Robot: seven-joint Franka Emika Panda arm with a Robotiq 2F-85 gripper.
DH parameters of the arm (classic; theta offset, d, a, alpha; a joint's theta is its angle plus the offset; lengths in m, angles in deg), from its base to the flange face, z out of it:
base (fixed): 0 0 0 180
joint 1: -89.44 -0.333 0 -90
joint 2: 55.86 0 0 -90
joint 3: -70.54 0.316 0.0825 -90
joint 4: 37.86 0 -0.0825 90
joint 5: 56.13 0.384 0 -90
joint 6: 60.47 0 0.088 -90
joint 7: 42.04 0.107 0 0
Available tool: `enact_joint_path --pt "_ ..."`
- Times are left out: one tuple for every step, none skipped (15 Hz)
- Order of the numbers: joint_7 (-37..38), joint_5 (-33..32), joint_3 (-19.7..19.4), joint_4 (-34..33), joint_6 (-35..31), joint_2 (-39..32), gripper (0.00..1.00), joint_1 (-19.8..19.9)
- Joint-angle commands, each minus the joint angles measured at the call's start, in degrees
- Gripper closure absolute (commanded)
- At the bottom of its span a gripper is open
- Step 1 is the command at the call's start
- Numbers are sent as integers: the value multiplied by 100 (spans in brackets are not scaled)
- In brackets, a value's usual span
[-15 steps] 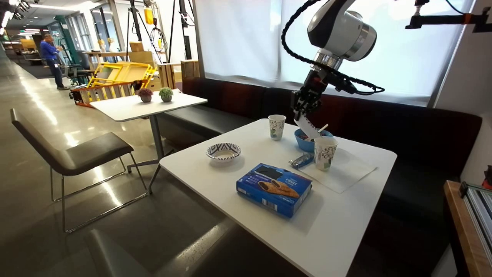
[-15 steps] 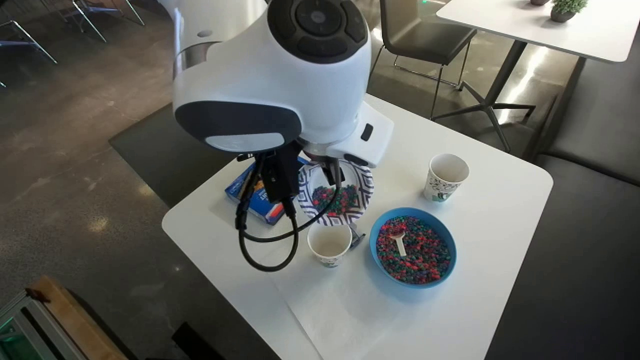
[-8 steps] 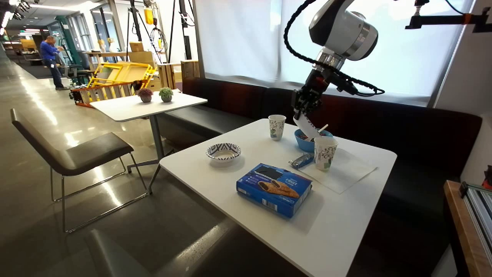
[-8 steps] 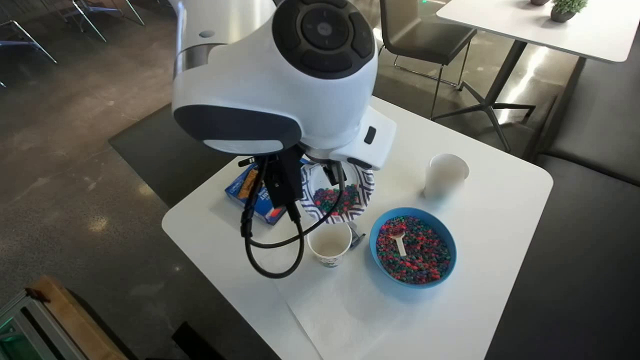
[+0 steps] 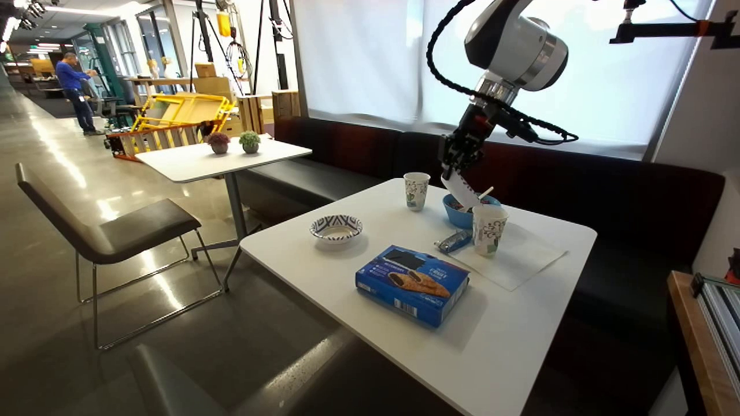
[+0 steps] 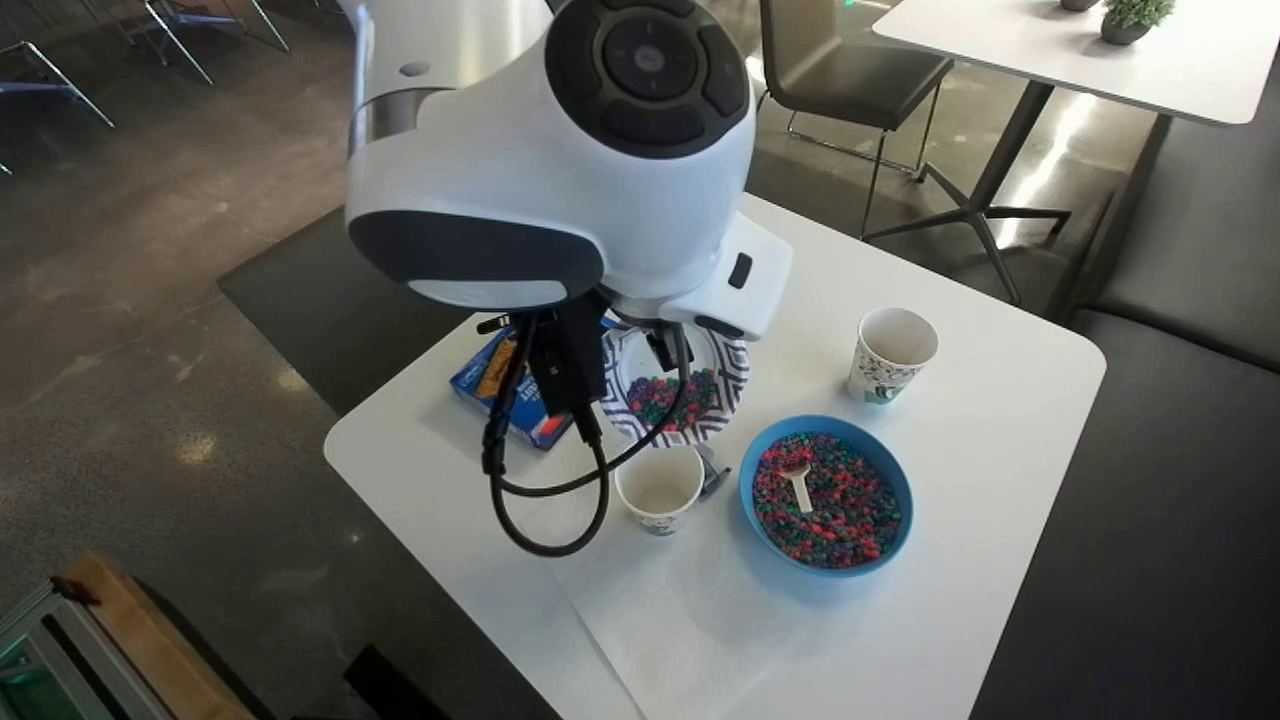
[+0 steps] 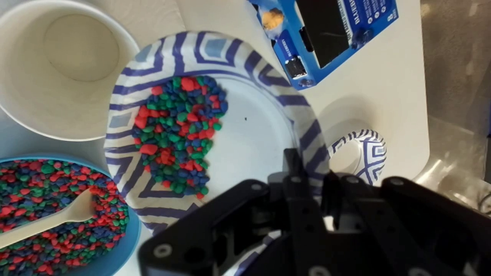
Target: Pour the cereal in the blue bowl into the cup
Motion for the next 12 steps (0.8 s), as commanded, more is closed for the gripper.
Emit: enact_joint_path --pt "-12 2 -58 202 -94 140 99 -22" --pt "-29 6 -67 236 -73 171 99 -14" --pt "-41 21 -74 262 -84 190 99 -12" --pt "-61 30 -78 293 -82 219 99 -13" --pt "-78 42 -83 325 -97 245 99 -16" --pt "-150 95 -74 375 -107 290 99 -10" --pt "-193 128 -71 415 -104 329 99 -6" --pt "-251 163 -69 463 -104 379 99 -1" --pt "-333 207 -67 520 -126 445 99 4" --pt "-408 261 -68 577 -139 516 99 9" --pt "-522 345 -68 644 -179 588 99 10" --pt "-578 386 -83 693 -170 642 99 3"
